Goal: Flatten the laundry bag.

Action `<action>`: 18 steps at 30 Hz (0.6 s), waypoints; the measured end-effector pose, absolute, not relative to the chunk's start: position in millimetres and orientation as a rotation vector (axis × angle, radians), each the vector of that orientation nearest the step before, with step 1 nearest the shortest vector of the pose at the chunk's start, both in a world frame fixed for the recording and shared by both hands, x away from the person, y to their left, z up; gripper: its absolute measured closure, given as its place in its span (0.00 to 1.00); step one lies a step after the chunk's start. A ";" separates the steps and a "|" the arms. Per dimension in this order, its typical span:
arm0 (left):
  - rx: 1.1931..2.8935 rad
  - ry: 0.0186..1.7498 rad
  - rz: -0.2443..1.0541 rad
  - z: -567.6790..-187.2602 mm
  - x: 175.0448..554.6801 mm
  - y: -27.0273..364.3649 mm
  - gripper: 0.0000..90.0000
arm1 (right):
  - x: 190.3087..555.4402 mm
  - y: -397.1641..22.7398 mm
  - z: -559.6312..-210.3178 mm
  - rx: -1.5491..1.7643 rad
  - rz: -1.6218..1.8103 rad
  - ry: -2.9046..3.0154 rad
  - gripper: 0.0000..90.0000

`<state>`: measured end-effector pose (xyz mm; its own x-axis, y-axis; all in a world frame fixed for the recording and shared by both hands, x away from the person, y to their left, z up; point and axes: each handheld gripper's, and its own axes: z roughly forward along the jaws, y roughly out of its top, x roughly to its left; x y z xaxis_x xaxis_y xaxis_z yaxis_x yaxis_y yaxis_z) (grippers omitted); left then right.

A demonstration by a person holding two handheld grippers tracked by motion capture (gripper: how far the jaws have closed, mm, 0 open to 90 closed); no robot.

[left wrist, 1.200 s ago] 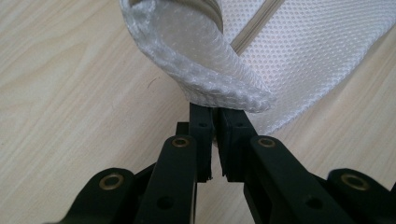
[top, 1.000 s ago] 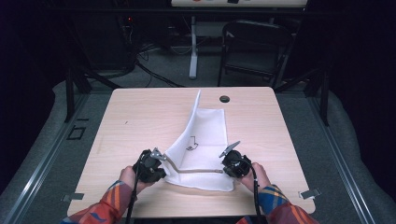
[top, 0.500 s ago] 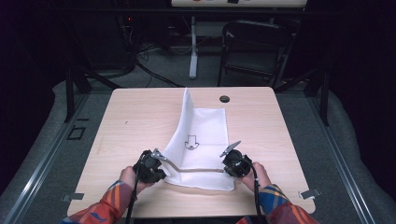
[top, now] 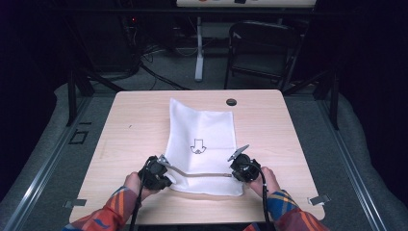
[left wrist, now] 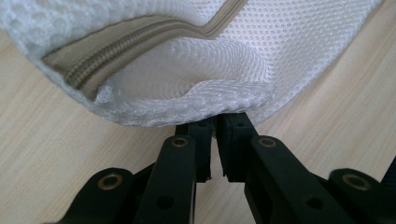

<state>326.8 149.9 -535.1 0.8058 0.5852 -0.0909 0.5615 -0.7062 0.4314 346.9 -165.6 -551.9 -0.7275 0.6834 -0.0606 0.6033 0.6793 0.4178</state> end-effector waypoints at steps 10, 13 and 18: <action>2.503 0.883 0.075 -520.8 314.9 166.3 0.57 | 349.0 -168.7 -552.2 1.024 0.559 2.682 1.00; 2.450 0.887 0.108 -513.8 311.0 173.8 0.50 | 349.0 -168.6 -552.0 1.021 0.555 2.684 1.00; 2.341 0.916 0.183 -502.4 309.8 186.8 0.45 | 349.2 -169.2 -552.5 1.024 0.569 2.686 1.00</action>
